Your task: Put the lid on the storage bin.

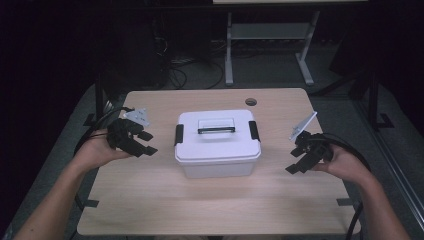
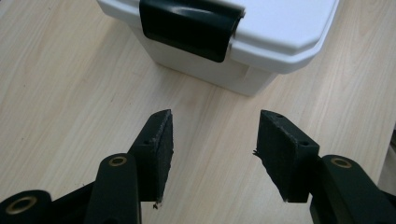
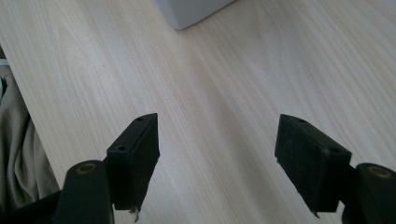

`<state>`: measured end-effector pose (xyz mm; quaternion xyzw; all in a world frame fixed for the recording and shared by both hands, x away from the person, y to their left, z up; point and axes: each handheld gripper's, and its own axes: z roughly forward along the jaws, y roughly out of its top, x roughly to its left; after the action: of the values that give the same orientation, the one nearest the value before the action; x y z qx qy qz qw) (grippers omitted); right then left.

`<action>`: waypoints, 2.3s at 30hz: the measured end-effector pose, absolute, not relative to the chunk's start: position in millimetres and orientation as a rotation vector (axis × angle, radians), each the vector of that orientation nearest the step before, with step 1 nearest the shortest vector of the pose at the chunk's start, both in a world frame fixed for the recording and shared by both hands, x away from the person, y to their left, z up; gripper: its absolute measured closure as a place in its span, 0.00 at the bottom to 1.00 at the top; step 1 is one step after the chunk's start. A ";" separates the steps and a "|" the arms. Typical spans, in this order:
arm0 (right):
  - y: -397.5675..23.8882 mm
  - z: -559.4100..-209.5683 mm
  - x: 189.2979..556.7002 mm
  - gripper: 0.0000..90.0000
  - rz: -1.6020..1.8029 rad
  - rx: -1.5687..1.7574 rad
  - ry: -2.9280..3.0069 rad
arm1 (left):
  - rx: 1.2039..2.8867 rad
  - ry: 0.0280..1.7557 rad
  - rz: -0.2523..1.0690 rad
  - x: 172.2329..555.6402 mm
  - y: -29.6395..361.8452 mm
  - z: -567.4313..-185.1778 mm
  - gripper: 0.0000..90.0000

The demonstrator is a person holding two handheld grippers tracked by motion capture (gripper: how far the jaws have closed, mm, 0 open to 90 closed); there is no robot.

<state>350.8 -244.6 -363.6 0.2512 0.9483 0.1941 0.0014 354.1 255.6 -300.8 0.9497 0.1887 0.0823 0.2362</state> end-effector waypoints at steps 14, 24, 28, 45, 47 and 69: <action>-244.2 -364.4 350.5 0.33 0.600 0.781 2.977 | 2.596 0.544 0.236 347.1 264.5 -316.4 0.49; -243.8 -367.1 349.9 0.33 0.603 0.789 2.983 | 2.581 0.569 0.234 343.2 270.9 -324.9 0.47; -243.1 -368.6 350.1 0.33 0.603 0.786 2.987 | 2.575 0.576 0.237 341.7 273.2 -329.2 0.46; -243.2 -373.3 348.7 0.33 0.606 0.793 2.990 | 2.561 0.624 0.241 337.3 280.2 -343.2 0.42; -243.6 -374.1 348.7 0.33 0.609 0.794 2.990 | 2.563 0.624 0.239 337.2 280.4 -343.9 0.41; -251.3 -383.5 343.4 0.32 0.616 0.825 2.985 | 2.566 0.649 0.239 333.5 281.2 -355.1 0.33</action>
<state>343.4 -251.3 -383.5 0.2613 0.9453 0.1950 -0.0078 333.5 281.2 -355.1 0.9373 0.2372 0.0875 0.2398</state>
